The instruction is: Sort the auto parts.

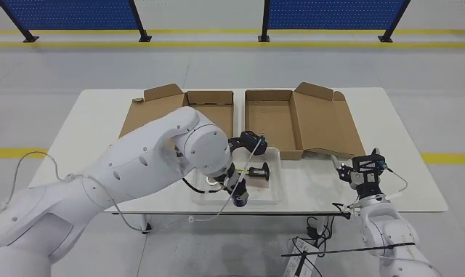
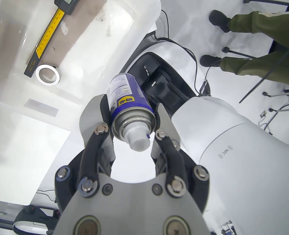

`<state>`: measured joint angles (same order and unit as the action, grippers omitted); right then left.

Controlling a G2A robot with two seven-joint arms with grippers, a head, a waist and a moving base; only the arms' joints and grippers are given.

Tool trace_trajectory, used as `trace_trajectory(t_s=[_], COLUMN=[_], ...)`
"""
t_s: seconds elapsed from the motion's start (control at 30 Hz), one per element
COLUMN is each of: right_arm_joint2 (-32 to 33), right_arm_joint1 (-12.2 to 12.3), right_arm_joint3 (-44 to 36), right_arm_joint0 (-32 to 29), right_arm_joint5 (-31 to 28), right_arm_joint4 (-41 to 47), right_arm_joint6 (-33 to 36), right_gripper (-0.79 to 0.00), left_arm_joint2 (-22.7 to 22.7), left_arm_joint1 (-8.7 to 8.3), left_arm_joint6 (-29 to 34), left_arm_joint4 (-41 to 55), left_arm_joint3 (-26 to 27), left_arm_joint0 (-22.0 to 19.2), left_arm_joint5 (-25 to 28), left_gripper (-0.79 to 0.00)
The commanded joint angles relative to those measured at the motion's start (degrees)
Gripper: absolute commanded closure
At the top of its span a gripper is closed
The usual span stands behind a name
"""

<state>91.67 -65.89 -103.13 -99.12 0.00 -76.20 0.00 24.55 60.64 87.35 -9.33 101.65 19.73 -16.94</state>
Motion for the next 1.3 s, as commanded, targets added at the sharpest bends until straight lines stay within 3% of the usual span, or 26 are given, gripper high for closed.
trace_trajectory(t_s=[0.0, 0.33, 0.57, 0.9, 1.27], right_arm_joint2=[0.0, 0.0, 0.0, 0.0, 0.0], right_arm_joint1=[0.0, 0.0, 0.0, 0.0, 0.0], right_arm_joint3=[0.0, 0.0, 0.0, 0.0, 0.0], right_arm_joint0=[0.0, 0.0, 0.0, 0.0, 0.0], right_arm_joint5=[0.0, 0.0, 0.0, 0.0, 0.0], right_arm_joint4=[0.0, 0.0, 0.0, 0.0, 0.0], right_arm_joint6=[0.0, 0.0, 0.0, 0.0, 0.0], right_gripper=[-0.785, -0.785, -0.785, -0.785, -0.785], left_arm_joint2=[0.34, 4.67, 7.18, 5.36, 2.03], left_arm_joint1=[-0.2, -1.66, -1.68, 1.13, 5.1], left_arm_joint6=[-0.62, -8.66, -16.69, -20.05, -25.7], left_arm_joint4=[-0.47, -8.03, -10.81, -12.72, -13.75], left_arm_joint3=[0.0, -1.26, -4.3, -11.21, -19.06], left_arm_joint0=[-0.14, 1.1, 2.46, -0.34, -0.54], left_arm_joint5=[-0.62, -5.42, -4.97, -4.27, -4.33], left_gripper=[0.0, 0.0, 0.0, 0.0, 0.0])
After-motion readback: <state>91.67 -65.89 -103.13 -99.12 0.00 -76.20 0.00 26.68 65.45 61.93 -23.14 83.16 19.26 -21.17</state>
